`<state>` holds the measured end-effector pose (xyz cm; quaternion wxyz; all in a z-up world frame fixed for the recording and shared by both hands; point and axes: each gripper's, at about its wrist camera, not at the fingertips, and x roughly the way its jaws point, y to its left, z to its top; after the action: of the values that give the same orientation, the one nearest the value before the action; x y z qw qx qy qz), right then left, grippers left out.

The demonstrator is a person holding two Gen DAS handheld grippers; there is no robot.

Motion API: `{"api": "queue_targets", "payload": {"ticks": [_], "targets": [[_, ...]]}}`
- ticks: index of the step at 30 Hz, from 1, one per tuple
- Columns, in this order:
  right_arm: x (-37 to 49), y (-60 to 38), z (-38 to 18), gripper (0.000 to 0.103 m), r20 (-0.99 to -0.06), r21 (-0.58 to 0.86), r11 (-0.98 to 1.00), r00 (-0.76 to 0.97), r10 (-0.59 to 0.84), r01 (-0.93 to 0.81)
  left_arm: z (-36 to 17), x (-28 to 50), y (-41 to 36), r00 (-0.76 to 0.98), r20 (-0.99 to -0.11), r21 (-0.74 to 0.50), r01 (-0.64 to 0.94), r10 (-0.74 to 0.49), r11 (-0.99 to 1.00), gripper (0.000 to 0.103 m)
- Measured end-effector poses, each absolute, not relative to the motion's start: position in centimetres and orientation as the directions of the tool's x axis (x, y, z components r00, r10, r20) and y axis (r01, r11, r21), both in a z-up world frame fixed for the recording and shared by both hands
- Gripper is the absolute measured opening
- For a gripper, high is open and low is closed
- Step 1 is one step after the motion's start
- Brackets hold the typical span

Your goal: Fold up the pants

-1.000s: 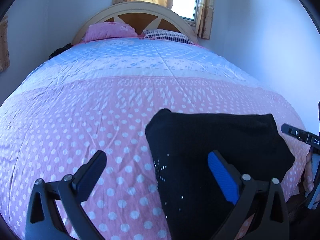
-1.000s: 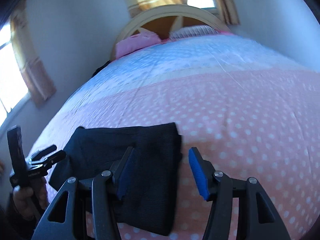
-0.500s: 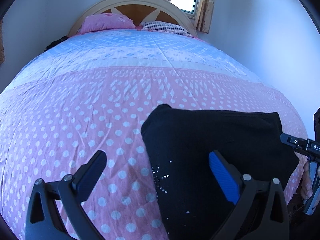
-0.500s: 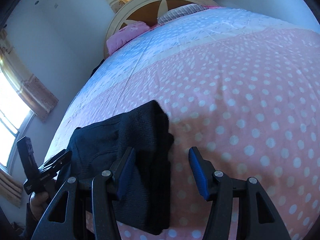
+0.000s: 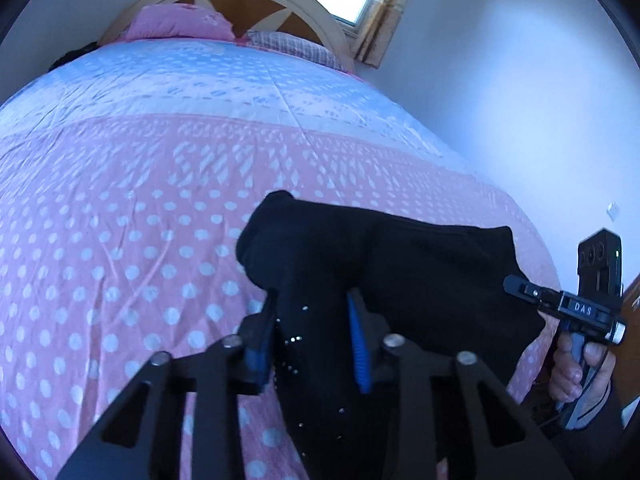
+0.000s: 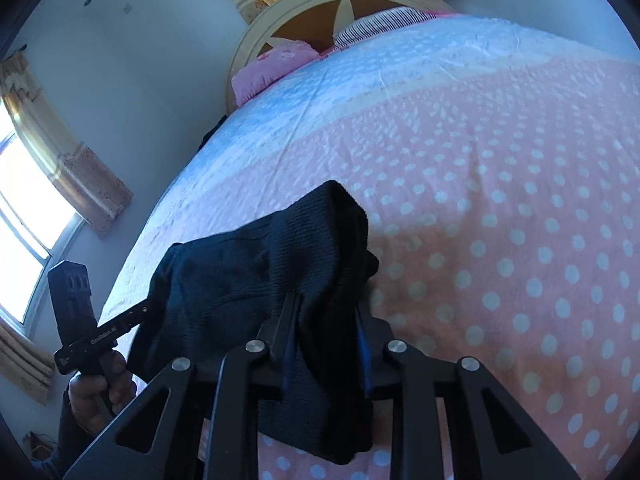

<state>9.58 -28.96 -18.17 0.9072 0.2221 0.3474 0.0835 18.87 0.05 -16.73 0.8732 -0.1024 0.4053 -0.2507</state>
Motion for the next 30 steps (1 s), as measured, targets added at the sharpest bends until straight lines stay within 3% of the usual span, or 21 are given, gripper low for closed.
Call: {"api": "queue_targets", "payload": {"ticks": [9,15,21,30], "targets": [[11.8,-26.3,-14.1,0.024,-0.555,0.448,0.889,0.75,0.358,-0.093,-12.0,17.1,3.9,0.636,-0.591,-0.352,0.349,-0.495,0.869,0.026],[16.4,-20.9,-11.1,0.024,-0.539,0.415,0.886,0.728,0.423,-0.207,-10.0,16.5,9.2,0.708,-0.589,-0.271,0.281,-0.39,0.921,0.026],[21.0,-13.2,-9.5,0.024,-0.552,0.365,0.871,0.677,0.487,-0.329,-9.9,15.9,15.2,0.743,-0.608,-0.233,0.172,-0.282,0.957,0.026],[26.2,-4.1,-11.6,0.024,-0.599,0.386,0.829,0.574,0.558,-0.404,-11.9,14.7,22.1,0.746,-0.642,-0.227,0.038,-0.179,0.973,0.026]]}}
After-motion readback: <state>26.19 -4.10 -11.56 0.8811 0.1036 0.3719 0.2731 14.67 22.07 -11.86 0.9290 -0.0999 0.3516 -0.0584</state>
